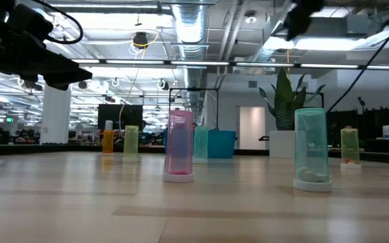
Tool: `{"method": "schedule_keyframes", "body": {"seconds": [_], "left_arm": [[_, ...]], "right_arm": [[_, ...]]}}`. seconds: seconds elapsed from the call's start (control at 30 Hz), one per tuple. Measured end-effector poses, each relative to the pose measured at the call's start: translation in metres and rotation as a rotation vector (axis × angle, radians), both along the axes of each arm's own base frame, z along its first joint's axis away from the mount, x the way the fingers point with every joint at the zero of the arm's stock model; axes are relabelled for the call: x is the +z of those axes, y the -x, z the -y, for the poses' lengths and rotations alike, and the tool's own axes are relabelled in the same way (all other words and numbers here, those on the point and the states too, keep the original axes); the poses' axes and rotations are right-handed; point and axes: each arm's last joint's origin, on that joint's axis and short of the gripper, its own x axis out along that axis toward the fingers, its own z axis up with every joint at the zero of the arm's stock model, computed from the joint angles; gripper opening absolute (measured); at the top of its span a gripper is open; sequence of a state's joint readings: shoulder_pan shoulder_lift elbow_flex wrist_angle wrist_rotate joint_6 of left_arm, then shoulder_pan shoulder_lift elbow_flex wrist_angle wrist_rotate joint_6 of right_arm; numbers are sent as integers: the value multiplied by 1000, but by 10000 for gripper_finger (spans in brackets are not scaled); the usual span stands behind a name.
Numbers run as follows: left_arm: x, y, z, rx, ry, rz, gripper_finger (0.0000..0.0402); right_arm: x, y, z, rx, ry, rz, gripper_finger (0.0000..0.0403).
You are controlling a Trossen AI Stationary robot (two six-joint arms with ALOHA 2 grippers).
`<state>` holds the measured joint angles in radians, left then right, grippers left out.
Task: Pick and place pill bottles into a basket
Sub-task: Put the yellow pill bottle into the blue bin
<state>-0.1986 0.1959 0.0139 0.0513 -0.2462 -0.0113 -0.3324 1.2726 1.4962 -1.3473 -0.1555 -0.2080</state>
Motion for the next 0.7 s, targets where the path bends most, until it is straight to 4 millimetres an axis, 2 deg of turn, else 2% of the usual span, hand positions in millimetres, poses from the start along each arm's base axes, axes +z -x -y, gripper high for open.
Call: {"method": "schedule_keyframes", "body": {"seconds": [0.1,0.23,0.5,0.7], "left_arm": [[0,0,0,0,0,0,224],[0,0,0,0,0,0,224],[0,0,0,0,0,0,224],[0,0,0,0,0,0,224]], "right_arm": [[-12,13,-18,-19,-10,-67,221],[-45,24,-37,-39,-56,-110,221],[-120,30,-61,-55,-90,-178,221],[-155,28,-73,2,-85,-203,221]]}}
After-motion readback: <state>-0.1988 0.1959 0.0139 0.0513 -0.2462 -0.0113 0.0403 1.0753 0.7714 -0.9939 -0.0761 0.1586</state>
